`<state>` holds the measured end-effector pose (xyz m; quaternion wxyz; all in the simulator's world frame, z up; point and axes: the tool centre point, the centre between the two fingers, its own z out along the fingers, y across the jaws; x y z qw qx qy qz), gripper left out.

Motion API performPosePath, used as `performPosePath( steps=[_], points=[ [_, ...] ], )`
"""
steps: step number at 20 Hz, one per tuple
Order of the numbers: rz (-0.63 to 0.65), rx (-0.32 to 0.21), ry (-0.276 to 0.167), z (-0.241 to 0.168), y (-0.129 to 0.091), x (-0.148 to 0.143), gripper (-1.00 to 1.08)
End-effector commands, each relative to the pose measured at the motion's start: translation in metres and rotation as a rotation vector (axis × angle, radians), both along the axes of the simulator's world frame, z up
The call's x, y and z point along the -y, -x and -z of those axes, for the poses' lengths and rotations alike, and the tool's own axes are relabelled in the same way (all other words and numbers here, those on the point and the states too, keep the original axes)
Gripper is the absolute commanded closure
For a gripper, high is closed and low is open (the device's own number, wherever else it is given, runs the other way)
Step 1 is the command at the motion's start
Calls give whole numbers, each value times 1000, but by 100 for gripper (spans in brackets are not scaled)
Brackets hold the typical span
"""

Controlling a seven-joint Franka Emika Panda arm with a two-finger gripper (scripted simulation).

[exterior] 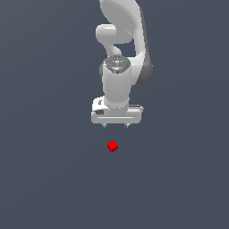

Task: Pick up the red cube and move it to a goal position.

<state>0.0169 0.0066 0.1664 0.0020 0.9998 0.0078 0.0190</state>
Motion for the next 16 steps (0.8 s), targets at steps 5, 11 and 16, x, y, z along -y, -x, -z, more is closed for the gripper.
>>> performPosePath(
  steps=[5,11,16],
  points=[
    [-10,-1,0,3,-1,0,-92],
    [-65,-4,0,17,-3,3,-92],
    [-149,-10,0,39,-8,6,-92]
  ],
)
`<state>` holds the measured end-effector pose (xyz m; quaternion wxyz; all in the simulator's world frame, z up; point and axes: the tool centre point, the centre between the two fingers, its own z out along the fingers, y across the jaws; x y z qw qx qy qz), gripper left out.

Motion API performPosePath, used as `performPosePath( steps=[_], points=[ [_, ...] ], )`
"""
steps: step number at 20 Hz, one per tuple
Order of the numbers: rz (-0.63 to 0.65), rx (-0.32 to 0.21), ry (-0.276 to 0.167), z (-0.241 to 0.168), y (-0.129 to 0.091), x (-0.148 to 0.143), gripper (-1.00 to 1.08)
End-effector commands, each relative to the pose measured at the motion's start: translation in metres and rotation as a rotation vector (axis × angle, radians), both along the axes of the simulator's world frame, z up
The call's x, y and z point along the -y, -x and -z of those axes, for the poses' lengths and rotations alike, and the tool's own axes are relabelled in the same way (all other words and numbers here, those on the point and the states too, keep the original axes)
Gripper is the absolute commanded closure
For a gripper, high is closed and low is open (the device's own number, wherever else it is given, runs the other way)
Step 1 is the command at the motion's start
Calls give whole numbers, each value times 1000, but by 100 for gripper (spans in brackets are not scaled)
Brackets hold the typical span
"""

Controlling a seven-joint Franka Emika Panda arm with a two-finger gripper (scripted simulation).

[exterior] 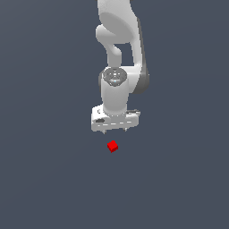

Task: Pick up the red cube and move it to a goal position.

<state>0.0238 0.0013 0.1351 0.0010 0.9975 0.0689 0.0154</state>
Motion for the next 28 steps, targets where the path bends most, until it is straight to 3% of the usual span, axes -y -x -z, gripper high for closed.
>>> performPosePath(
  steps=[1,15,27,28],
  points=[
    [-49,-4,0,13,-3,2,-92],
    [-371,-25,4,96,-23,11,-92],
    [-446,-30,7,115,-29,11,-92],
    [-446,-30,7,115,-29,11,108]
  ],
)
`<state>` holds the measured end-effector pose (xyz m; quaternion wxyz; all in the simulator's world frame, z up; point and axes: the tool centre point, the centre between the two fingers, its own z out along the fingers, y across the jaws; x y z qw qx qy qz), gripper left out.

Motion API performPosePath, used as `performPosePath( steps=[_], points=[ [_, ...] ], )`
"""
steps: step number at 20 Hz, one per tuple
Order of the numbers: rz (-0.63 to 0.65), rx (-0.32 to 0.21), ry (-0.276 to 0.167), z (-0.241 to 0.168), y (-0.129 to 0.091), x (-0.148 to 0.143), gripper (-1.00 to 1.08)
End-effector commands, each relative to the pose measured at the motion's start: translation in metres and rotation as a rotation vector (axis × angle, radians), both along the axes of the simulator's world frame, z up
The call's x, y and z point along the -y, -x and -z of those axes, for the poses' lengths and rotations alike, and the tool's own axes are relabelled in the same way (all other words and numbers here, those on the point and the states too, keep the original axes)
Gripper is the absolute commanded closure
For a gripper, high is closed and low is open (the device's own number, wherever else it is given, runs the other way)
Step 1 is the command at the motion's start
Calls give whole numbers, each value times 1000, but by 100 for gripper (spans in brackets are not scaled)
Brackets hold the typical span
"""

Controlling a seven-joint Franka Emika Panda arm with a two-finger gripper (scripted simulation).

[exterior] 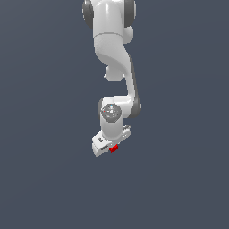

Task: Pick up the red cube and move it to a goal position.

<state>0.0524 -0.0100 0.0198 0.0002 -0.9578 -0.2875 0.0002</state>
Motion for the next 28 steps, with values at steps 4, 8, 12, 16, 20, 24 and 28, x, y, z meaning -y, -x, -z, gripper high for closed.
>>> performPosePath(
  steps=[4,8,12,16,20,24,28],
  points=[
    [-1,1,0,0,0,0,108],
    [-1,1,0,0,0,0,108],
    [-1,1,0,0,0,0,108],
    [-1,1,0,-1,5,-2,108],
    [-1,1,0,-3,14,-7,108],
    [-1,1,0,-6,29,-14,108],
    [-1,1,0,-9,41,-20,108]
  ],
)
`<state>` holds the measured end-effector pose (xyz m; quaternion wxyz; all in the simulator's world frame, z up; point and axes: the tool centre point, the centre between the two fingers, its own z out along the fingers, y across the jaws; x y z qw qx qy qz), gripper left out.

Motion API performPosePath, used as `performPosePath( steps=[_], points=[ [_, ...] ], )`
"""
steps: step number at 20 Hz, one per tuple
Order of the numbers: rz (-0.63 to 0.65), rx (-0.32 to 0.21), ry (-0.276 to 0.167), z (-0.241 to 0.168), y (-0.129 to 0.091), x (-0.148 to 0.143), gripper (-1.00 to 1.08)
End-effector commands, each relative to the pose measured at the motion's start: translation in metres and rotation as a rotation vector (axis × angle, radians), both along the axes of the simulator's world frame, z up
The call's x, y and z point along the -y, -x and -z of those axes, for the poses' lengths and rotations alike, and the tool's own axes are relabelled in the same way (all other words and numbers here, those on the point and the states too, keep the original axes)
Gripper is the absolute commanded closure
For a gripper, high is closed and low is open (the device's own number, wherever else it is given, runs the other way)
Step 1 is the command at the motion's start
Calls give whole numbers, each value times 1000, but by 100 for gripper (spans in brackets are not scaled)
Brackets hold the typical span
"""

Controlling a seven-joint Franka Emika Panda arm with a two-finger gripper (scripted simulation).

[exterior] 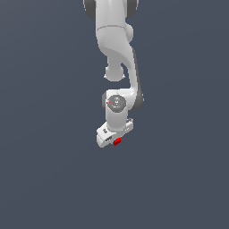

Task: Pick up the red cube and move it to a goal position.

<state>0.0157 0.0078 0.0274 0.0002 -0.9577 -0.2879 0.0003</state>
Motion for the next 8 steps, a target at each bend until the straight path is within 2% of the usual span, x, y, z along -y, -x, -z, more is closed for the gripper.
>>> performPosePath(
  steps=[1,8],
  points=[
    [0,1,0,-2,7,-3,108],
    [0,1,0,-4,15,-8,108]
  ],
)
